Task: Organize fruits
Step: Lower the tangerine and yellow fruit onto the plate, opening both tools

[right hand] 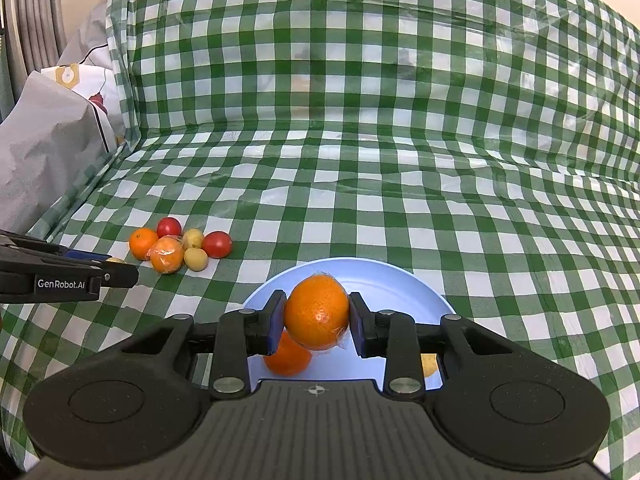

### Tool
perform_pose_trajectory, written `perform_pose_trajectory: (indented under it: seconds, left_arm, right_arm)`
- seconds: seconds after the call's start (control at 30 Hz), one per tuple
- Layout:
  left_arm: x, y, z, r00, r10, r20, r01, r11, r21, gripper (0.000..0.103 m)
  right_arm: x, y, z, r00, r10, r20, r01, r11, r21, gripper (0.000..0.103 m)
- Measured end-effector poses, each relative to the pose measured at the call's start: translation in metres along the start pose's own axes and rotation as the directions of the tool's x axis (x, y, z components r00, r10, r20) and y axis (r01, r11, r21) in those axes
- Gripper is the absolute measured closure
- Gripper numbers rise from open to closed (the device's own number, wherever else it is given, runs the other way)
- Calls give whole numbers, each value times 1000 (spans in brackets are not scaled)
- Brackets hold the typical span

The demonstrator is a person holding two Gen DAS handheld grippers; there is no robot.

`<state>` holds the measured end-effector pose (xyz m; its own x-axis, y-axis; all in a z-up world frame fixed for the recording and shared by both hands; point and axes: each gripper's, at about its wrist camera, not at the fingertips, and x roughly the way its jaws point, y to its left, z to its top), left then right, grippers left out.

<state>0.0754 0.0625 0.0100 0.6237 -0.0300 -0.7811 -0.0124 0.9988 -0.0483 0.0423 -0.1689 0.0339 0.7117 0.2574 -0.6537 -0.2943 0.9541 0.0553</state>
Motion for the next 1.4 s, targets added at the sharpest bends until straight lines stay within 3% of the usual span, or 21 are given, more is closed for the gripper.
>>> perform_pose_trajectory:
  seconds: [0.63, 0.9, 1.1, 1.3, 1.37, 1.4]
  left_arm:
    - [1, -2, 0, 1000, -11, 1, 11, 1000, -3, 76]
    - [-2, -15, 4, 994, -101, 42, 100, 995, 27, 76]
    - [-6, -50, 1, 973, -221, 60, 212, 969, 128, 76]
    - [-12, -91, -12, 938, -344, 50, 322, 914, 248, 75]
    - [-13, -98, -15, 932, -357, 59, 330, 905, 270, 61]
    - [-14, -100, -16, 932, -355, 67, 325, 905, 275, 57]
  right_arm:
    - [0, -6, 0, 999, -32, 5, 32, 999, 4, 68]
    - [-4, -58, 2, 987, -157, -18, 157, 967, 200, 68]
    - [-5, -79, -7, 988, -145, -49, 152, 961, 229, 68]
    - [-2, -79, -9, 992, -111, -55, 120, 970, 213, 67]
    - [1, -76, -8, 994, -89, -60, 99, 973, 207, 67]
    - [1, -73, -7, 994, -92, -58, 102, 974, 202, 59]
